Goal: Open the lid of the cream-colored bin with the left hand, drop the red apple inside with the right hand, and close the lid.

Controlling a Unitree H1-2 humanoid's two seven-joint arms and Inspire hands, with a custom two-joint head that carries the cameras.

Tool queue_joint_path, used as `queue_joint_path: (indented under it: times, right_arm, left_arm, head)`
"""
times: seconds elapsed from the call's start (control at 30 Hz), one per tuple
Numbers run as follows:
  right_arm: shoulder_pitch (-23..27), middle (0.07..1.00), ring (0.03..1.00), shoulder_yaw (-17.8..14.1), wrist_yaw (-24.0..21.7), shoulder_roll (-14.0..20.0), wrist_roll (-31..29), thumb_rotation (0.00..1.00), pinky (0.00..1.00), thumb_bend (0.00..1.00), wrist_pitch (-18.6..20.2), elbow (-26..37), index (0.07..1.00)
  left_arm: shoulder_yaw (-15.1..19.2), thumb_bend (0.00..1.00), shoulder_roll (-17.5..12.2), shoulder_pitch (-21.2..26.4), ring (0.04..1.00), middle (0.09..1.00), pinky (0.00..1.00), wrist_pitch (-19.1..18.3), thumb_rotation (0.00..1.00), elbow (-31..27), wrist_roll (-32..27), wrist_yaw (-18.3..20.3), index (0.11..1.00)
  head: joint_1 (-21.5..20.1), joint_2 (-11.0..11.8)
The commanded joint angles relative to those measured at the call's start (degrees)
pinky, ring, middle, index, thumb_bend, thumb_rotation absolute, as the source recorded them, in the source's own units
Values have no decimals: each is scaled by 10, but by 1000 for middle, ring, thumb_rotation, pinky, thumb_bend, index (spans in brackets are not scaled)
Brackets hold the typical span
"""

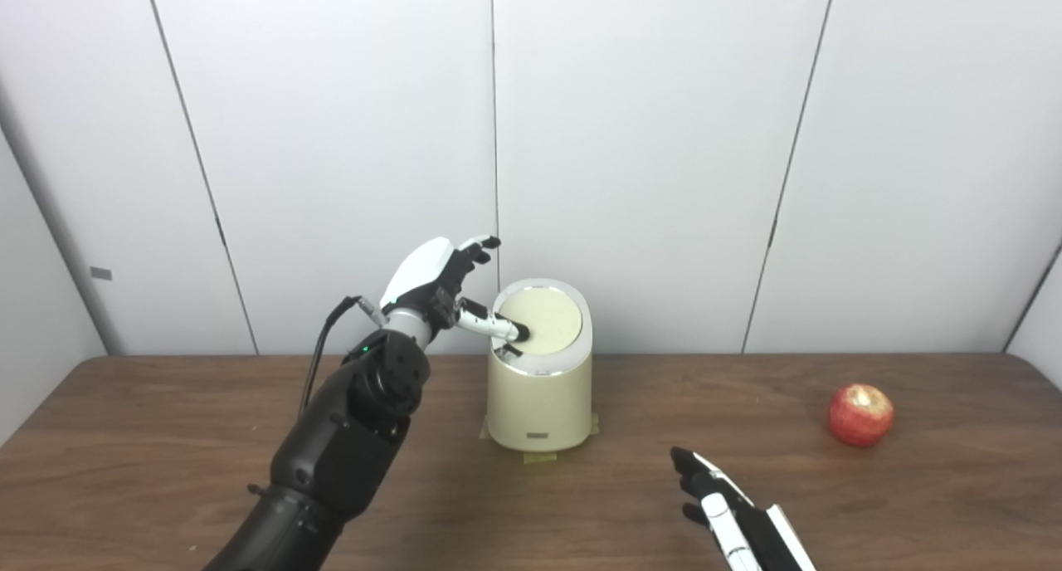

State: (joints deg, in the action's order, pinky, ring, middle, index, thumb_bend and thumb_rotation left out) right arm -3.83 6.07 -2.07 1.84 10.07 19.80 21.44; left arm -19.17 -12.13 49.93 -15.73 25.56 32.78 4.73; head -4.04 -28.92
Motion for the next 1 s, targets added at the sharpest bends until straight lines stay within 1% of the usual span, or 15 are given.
queue_joint_path:
  times: [0.0, 0.17, 0.3, 0.37, 0.5, 0.63, 0.77, 0.9, 0.97]
  right_arm:
    - [18, 912, 922, 2, 1, -4, 2, 988, 878, 491, -17, 15, 873]
    - [17, 910, 922, 6, 3, -9, 7, 986, 882, 480, -5, 20, 875]
    - [18, 910, 924, 7, 4, -11, 8, 979, 881, 473, -8, 19, 877]
    - [18, 910, 924, 8, 5, -13, 9, 979, 880, 478, -7, 19, 877]
    - [18, 909, 924, 9, 5, -15, 10, 978, 881, 473, -10, 19, 876]
    - [20, 902, 917, 10, 6, -19, 9, 970, 871, 473, -7, 19, 873]
    - [21, 902, 914, 12, 4, -21, 10, 970, 858, 479, -8, 19, 872]
    - [22, 900, 914, 14, 5, -23, 11, 965, 855, 486, -7, 19, 870]
    - [22, 899, 914, 14, 5, -24, 12, 964, 853, 486, -8, 18, 869]
  left_arm:
    - [-12, 880, -7, 41, 885, 880, 778, 22, 40, -6, 28, -16, 917]
    - [-34, 888, -11, 43, 921, 902, 811, 32, 24, -3, 60, -19, 921]
    - [-53, 903, -19, 46, 919, 912, 824, 53, 12, 6, 90, -24, 920]
    - [-65, 904, -24, 48, 928, 917, 861, 59, 17, 9, 106, -24, 927]
    - [-97, 920, -37, 55, 929, 907, 902, 75, 32, 14, 150, -29, 937]
    - [-131, 943, -50, 62, 937, 900, 953, 91, 37, 10, 196, -23, 956]
    - [-166, 971, -61, 70, 926, 888, 971, 110, 42, 9, 246, -19, 968]
    - [-191, 999, -63, 83, 921, 884, 971, 123, 51, 9, 287, -13, 969]
    - [-196, 1000, -63, 86, 915, 878, 985, 130, 48, 9, 298, -12, 965]
  head:
    - [0, -1]
    - [-3, -3]
    - [-4, -5]
    - [-4, -6]
    - [-3, -12]
    - [-2, -15]
    - [-3, -16]
    - [-4, -17]
    - [-5, -18]
